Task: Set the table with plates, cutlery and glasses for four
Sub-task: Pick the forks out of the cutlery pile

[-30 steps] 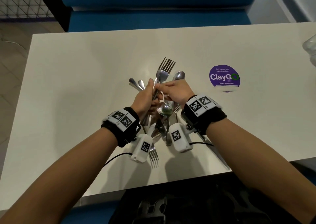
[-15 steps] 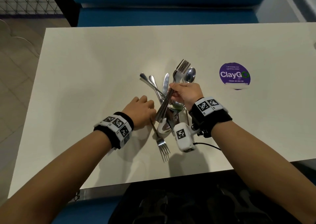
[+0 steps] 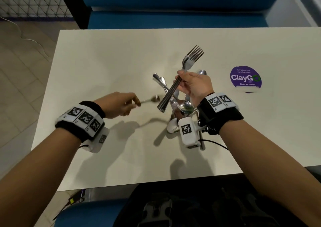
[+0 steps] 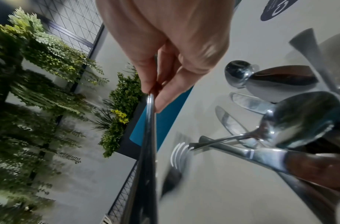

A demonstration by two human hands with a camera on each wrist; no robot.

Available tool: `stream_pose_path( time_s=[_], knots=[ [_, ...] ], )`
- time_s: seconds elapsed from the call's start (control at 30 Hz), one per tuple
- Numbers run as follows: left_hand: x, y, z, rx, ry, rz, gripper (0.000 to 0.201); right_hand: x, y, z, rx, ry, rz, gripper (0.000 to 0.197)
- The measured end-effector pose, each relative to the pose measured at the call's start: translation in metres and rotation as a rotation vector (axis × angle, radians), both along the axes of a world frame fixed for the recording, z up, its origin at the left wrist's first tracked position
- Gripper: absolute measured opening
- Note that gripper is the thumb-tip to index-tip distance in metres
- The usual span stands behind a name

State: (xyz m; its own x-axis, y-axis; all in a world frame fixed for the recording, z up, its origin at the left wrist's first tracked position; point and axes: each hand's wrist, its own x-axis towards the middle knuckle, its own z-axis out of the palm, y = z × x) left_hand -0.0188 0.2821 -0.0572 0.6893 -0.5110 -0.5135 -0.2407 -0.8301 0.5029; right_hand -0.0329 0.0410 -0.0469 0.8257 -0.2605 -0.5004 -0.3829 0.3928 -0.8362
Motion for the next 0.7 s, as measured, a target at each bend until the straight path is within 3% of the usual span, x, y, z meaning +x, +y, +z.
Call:
stream_pose_path(
  time_s=[0.07,0.13,0.2,0.3,0.43,0.6,0.7],
  knots=[
    [0.003,-0.011,-0.002,-0.212,-0.043,0.307,0.015,0.002,0.002,0.004,-0.004,-0.032,0.011,0.008],
    [0.002,-0.038,0.001,-0.463,0.043,0.579,0.018,0.003,0.007,0.004,-0.046,-0.041,0.059,0.008],
    [-0.002,-0.071,0.007,-0.619,0.148,0.698,0.018,0.004,0.011,0.003,-0.089,-0.034,0.094,0.01],
    [-0.012,-0.111,0.016,-0.708,0.228,0.687,0.028,0.001,0.009,0.002,-0.06,-0.026,0.094,0.012],
    [-0.018,-0.137,0.01,-0.758,0.19,0.628,0.033,-0.005,-0.011,0.001,-0.026,-0.024,0.041,0.011],
    [-0.018,-0.166,0.008,-0.601,0.212,0.566,0.04,-0.011,-0.041,0.0,-0.289,-0.026,0.064,0.016],
    [-0.021,-0.19,0.008,-0.579,0.188,0.512,0.042,-0.013,-0.069,0.003,-0.294,0.022,0.069,0.019]
  ],
)
